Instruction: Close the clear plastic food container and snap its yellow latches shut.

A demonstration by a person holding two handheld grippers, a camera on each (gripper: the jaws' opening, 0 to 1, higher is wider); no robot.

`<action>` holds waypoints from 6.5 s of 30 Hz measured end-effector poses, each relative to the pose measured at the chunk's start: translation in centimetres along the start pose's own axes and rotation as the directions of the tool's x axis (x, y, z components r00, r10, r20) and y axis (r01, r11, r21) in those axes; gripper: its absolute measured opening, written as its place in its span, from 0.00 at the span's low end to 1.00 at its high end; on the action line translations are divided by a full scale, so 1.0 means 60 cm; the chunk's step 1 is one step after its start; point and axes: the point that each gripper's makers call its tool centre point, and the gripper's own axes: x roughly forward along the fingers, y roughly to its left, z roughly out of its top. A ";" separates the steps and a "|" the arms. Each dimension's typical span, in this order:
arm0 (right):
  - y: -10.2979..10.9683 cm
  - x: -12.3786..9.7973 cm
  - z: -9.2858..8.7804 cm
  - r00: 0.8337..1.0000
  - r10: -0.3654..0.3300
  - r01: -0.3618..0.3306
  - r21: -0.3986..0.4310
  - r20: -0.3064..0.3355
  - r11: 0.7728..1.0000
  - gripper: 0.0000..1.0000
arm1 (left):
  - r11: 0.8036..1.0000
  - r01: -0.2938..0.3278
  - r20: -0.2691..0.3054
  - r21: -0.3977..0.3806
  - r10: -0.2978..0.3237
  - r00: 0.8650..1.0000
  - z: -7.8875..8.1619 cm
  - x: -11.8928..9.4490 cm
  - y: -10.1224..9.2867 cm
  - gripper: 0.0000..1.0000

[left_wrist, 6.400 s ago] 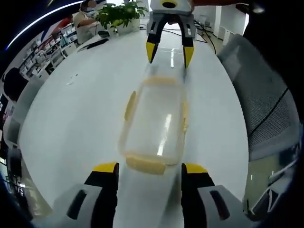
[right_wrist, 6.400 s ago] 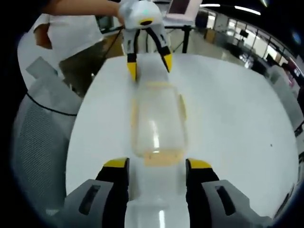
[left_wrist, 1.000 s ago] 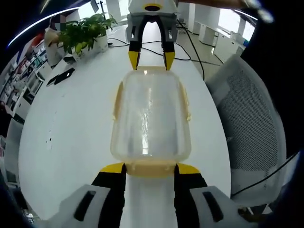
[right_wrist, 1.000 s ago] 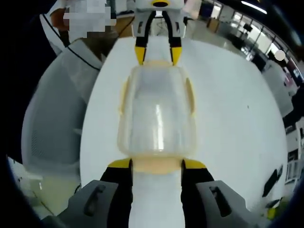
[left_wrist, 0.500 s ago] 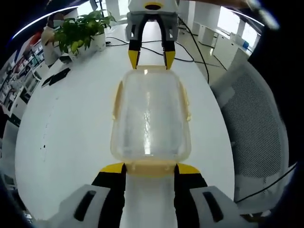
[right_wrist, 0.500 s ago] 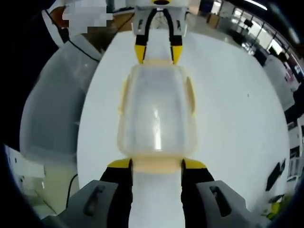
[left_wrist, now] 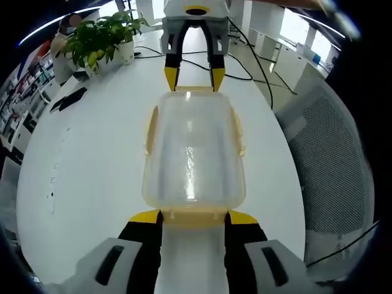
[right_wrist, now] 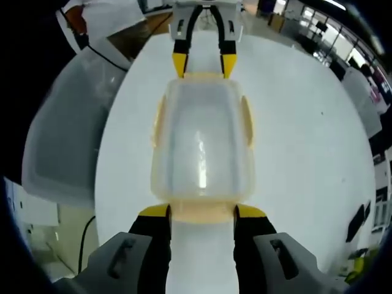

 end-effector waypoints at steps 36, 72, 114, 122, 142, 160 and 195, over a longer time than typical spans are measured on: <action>-0.008 -0.001 -0.010 0.999 -0.034 0.034 0.019 0.011 0.999 0.41 | 1.000 -0.013 -0.015 0.005 0.013 1.000 -0.022 0.013 -0.003 0.41; -0.014 -0.041 0.014 0.946 -0.307 0.208 0.535 0.102 0.819 0.36 | 0.773 -0.280 0.069 -0.569 0.384 0.921 -0.030 -0.056 0.018 0.39; 0.002 0.004 0.037 0.916 -0.367 0.052 0.858 0.163 0.511 0.44 | 0.491 -0.105 0.094 -0.865 0.364 0.927 0.006 0.000 0.002 0.33; 0.000 0.012 0.050 0.918 -0.358 0.029 0.872 0.170 0.489 0.43 | 0.440 -0.078 0.097 -0.895 0.362 0.927 0.012 0.014 -0.001 0.40; 0.002 0.020 0.056 0.927 -0.345 0.000 0.920 0.147 0.391 0.46 | 0.422 -0.074 0.086 -0.904 0.347 0.934 0.018 0.020 -0.011 0.40; 0.019 0.050 0.122 0.937 -0.312 -0.013 0.911 0.155 0.412 0.47 | 0.389 -0.075 0.073 -0.918 0.353 0.933 -0.051 -0.019 -0.034 0.40; 0.031 0.083 0.201 0.936 -0.307 -0.023 0.900 0.172 0.436 0.48 | 0.366 -0.077 0.054 -0.927 0.334 0.941 -0.118 -0.066 -0.062 0.40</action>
